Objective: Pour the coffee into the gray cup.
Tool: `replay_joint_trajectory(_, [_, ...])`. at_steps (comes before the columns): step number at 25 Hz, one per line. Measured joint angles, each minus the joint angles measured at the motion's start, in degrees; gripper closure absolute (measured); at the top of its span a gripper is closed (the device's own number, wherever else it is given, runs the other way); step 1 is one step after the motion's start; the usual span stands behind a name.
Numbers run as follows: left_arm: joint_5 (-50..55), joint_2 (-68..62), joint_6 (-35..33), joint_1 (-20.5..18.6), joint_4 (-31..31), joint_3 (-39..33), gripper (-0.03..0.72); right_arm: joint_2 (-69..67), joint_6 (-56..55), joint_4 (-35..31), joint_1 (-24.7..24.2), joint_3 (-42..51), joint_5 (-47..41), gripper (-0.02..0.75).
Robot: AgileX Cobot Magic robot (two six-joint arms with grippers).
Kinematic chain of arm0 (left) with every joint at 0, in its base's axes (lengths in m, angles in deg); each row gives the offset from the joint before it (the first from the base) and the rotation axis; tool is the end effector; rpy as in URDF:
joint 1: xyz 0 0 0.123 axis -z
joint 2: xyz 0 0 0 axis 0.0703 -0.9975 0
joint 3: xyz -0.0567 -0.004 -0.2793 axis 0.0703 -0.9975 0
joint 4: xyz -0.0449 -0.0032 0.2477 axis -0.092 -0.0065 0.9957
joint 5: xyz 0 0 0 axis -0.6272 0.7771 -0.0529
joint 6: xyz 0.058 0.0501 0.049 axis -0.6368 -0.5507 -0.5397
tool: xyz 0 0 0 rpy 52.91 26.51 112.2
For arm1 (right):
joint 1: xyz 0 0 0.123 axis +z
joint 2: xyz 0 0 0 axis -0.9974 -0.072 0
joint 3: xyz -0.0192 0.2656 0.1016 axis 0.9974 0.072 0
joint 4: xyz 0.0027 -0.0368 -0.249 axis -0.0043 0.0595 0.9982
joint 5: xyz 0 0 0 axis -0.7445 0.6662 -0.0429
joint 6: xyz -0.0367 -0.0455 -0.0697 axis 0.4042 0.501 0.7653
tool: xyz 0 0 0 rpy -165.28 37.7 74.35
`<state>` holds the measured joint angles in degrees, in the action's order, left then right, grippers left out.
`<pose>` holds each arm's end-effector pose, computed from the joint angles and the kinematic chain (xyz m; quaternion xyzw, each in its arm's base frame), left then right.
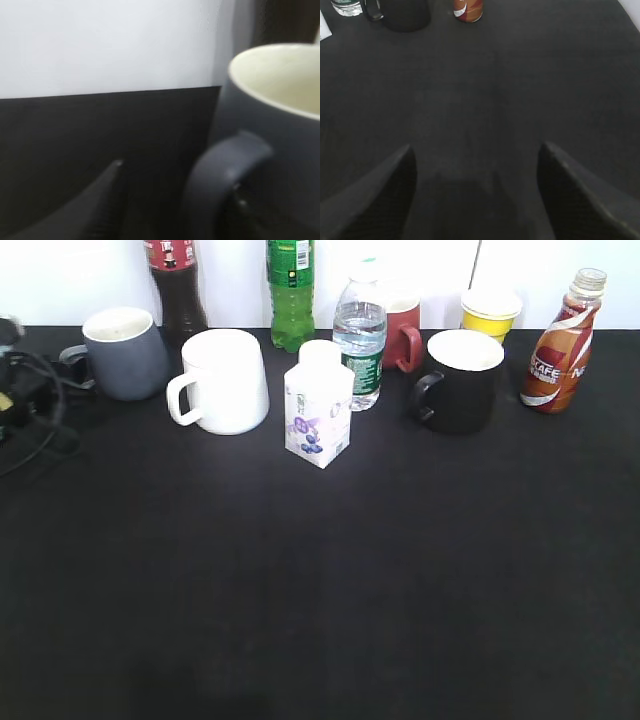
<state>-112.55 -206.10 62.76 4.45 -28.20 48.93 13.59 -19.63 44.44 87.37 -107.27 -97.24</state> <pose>0.4003 -0.0113 0.1203 0.0530 0.7704 -0.0206 0.6351 -0.0058 0.0020 0.2796 -0.0291 0.8444 0.0095 0.5349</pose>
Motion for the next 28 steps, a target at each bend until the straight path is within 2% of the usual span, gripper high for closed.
replay_joint_trajectory(1, [0.43, -1.29, 0.0, 0.0, 0.12, 1.87, 0.368, 0.0, 0.0, 0.0, 0.0, 0.0, 0.0, 0.151])
replay_joint_trajectory(4, [1.04, -3.24, -0.06, 0.05, 0.05, 4.91, 0.627, 0.0, 0.0, 0.0, 0.0, 0.0, 0.0, 0.151])
replay_joint_trajectory(9, [1.17, -2.98, -0.23, 0.0, -0.03, 4.77, 0.629, 0.0, 0.0, 0.0, 0.0, 0.0, 0.0, 0.151])
replay_joint_trajectory(14, [1.11, 6.13, -0.47, 0.0, 0.32, -4.55, 0.646, 0.0, 0.0, 0.0, 0.0, 0.0, 0.0, 0.151])
replay_joint_trajectory(20, [-0.3, 22.92, -0.47, 0.0, 1.14, -17.07, 0.646, 0.0, 0.0, 0.0, 0.0, 0.0, 0.0, 0.151])
replay_joint_trajectory(25, [-2.58, 30.76, -0.47, 0.0, 14.19, -26.63, 0.646, 0.0, -0.24, 0.0, 0.0, 0.0, 0.0, 0.151])
replay_joint_trajectory(28, [-9.93, 32.05, 0.91, 0.0, 20.62, -32.13, 0.646, -1.1, -0.3, 0.0, 0.0, -0.7, 2.36, 0.151])
